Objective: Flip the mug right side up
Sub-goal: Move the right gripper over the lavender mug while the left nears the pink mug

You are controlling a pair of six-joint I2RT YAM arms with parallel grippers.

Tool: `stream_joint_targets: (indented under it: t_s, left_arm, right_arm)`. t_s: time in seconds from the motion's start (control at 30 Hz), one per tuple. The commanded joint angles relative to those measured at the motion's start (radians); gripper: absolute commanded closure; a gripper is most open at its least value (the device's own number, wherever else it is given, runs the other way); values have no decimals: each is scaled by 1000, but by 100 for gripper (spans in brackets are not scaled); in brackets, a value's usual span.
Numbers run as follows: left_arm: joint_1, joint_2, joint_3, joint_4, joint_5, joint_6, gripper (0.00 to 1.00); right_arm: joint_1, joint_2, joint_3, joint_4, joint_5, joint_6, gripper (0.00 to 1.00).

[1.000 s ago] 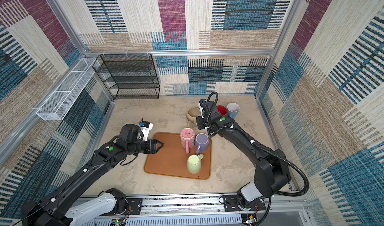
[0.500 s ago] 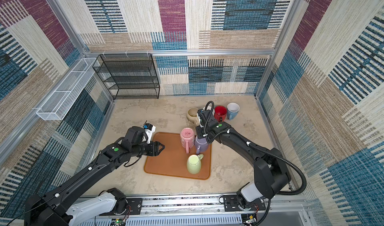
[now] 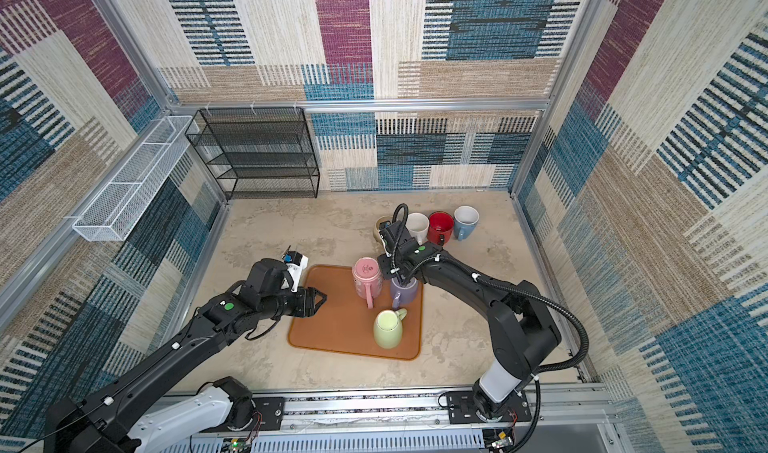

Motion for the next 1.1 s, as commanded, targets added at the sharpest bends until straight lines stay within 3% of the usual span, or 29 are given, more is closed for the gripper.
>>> stream_joint_targets:
  t_s: [0.0,0.3,0.7,1.07]
  left_arm:
    - [0,-3,-4,17,3,-19,40]
    - [-14,19,-9,13,4,-32,44]
    - [-154,114,53,15,-123,-37,46]
    - [-158,25,3,18,-182,-46,45]
  right_arm:
    - [14,20,27,17,-3,11,58]
    - [39,16,32,-6,12,4,59]
    - [87,-14,-22,5,-39,25,63]
    - [140,-112,-31,-67,23,85,58]
